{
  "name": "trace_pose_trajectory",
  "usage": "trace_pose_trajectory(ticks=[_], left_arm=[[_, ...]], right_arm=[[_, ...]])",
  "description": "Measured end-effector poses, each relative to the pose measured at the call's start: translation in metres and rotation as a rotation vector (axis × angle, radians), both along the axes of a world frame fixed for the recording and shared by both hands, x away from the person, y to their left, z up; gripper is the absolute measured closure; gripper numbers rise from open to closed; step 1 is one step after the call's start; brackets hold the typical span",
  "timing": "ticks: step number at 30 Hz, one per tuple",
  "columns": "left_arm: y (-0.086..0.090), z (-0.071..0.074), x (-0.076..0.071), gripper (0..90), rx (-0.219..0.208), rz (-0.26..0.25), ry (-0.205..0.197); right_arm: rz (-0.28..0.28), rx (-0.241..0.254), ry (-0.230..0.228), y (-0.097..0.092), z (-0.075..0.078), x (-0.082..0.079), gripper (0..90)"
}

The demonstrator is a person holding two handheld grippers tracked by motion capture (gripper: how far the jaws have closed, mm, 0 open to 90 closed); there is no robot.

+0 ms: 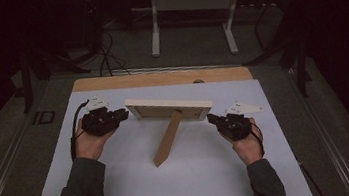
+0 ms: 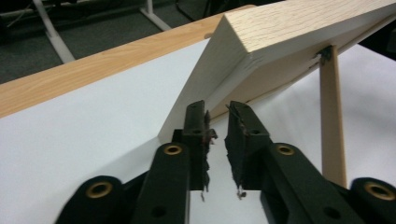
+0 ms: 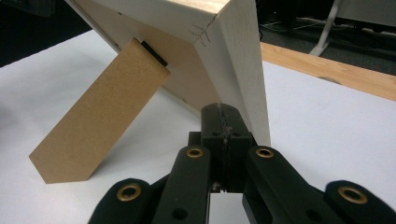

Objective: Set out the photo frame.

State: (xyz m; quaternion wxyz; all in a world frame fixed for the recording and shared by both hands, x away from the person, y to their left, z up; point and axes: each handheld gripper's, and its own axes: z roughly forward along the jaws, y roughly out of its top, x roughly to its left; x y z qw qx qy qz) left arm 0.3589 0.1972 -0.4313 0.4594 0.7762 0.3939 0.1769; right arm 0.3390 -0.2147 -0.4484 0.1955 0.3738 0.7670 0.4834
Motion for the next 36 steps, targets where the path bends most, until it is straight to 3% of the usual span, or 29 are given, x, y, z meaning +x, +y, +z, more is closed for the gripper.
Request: trace_pose_trajectory(ticks=[4,19,36], left_arm=[[0.001,-0.001,0.002,89.5,0.021,0.014,-0.009],[0.003,0.011,0.017,90.0,0.016,0.096,-0.036],[-0.006,0.012,-0.001,90.0,0.022,0.061,-0.054]], right_arm=[[0.002,0.0,-0.002,0.0,0.001,0.0,89.8],[0.008,0.004,-0.015,0.003,0.005,-0.001,89.9],[-0.038,-0.013,-0.004,-0.008,0.005,0.004,89.9]])
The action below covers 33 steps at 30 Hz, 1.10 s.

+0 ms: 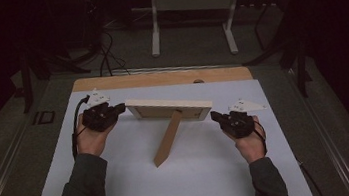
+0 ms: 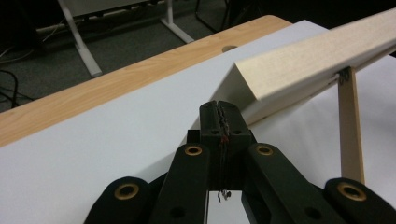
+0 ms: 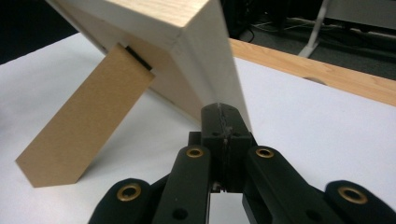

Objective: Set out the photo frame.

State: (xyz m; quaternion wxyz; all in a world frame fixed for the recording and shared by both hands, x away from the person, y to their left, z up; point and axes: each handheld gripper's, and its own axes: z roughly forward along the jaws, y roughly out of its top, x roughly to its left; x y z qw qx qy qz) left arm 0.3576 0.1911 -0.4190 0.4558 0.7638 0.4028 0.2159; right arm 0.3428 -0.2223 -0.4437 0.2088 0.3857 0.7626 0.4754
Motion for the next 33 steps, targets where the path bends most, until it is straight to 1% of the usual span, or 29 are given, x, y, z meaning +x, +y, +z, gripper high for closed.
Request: trace_pose_trajectory(ticks=[1,3,8,17,26,29,33], left_arm=[[0.001,-0.001,-0.001,90.0,-0.007,-0.001,0.003],[0.001,-0.004,-0.004,90.0,-0.002,-0.008,0.005],[-0.005,-0.005,-0.009,90.0,0.008,-0.037,0.004],[-0.019,-0.006,-0.008,90.0,0.02,-0.071,0.005],[-0.026,-0.006,-0.005,90.0,0.005,-0.072,-0.002],[-0.028,-0.006,-0.003,90.0,0.009,-0.074,0.001],[-0.03,-0.006,-0.002,90.0,0.019,-0.075,0.006]], right_arm=[[-0.007,-0.007,-0.005,-0.001,0.0,0.001,89.9],[-0.017,-0.007,-0.005,-0.001,0.001,0.003,89.9],[-0.042,0.009,-0.009,-0.003,0.007,0.01,89.9],[-0.044,0.021,-0.022,0.002,0.016,0.018,89.9],[-0.041,0.048,-0.027,0.004,0.023,0.025,89.9],[-0.04,0.051,-0.027,0.005,0.025,0.027,90.0],[-0.035,0.072,-0.022,0.004,0.026,0.029,89.9]])
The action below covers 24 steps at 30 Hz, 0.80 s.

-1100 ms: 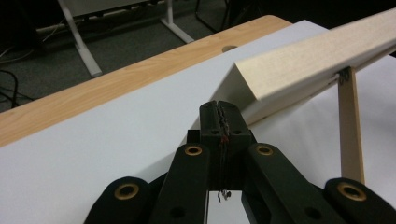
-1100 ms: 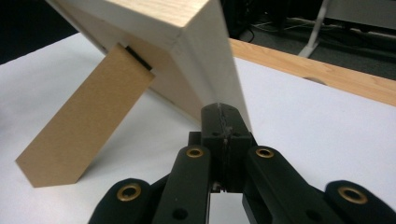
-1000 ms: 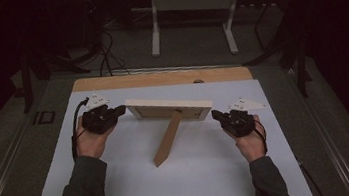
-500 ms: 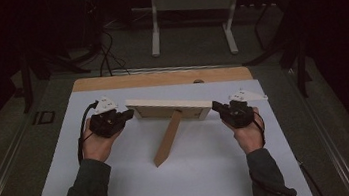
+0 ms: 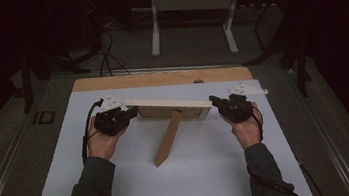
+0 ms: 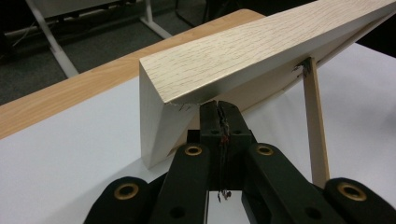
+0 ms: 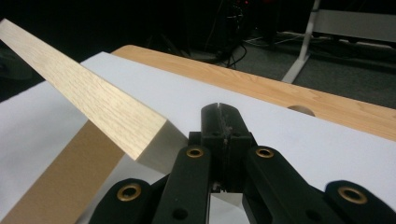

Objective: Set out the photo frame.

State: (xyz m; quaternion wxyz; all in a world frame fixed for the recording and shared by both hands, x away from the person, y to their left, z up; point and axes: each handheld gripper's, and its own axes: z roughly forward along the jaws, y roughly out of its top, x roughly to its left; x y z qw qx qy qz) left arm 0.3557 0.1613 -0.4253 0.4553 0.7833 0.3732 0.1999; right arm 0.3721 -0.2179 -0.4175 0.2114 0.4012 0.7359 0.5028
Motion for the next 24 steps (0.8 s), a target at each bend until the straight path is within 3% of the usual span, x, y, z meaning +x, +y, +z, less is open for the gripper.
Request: trace_pose_trajectory(ticks=[11,24], left_arm=[[-0.006,0.0,0.005,90.0,0.018,0.0,0.007],[-0.018,-0.003,0.009,90.0,0.033,0.003,0.01]], right_arm=[[0.026,0.045,0.011,0.002,0.004,0.009,90.0],[0.047,0.042,0.02,0.004,0.006,0.006,90.0]])
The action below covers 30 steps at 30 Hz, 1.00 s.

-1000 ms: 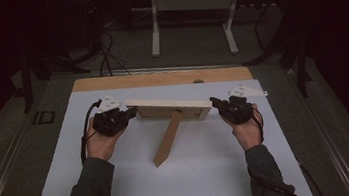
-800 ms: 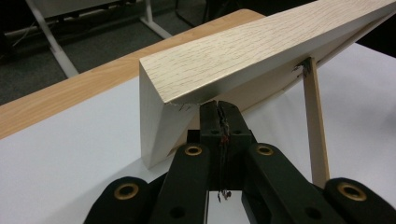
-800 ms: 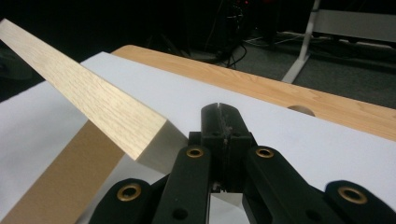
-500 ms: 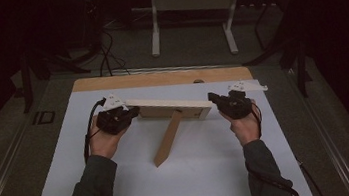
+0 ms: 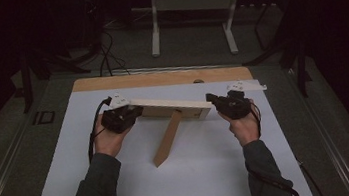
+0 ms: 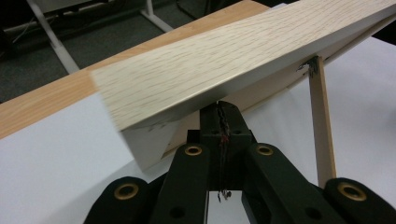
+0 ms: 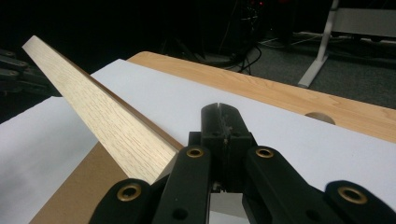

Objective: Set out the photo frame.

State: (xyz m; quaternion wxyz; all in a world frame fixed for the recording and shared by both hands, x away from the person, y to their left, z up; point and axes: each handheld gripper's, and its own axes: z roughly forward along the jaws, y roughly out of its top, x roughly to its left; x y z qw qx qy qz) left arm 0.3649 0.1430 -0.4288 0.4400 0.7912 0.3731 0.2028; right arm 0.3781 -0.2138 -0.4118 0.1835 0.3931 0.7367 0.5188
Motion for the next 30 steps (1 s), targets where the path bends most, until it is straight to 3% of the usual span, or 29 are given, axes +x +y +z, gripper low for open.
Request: trace_pose_trajectory(ticks=[7,30], left_arm=[[-0.011,0.001,0.001,90.0,0.018,-0.013,-0.005],[-0.036,0.005,-0.001,90.0,0.021,-0.047,-0.022]], right_arm=[[0.016,-0.004,0.002,0.001,0.0,-0.002,90.0],[0.077,-0.026,-0.005,0.005,0.0,-0.01,90.0]])
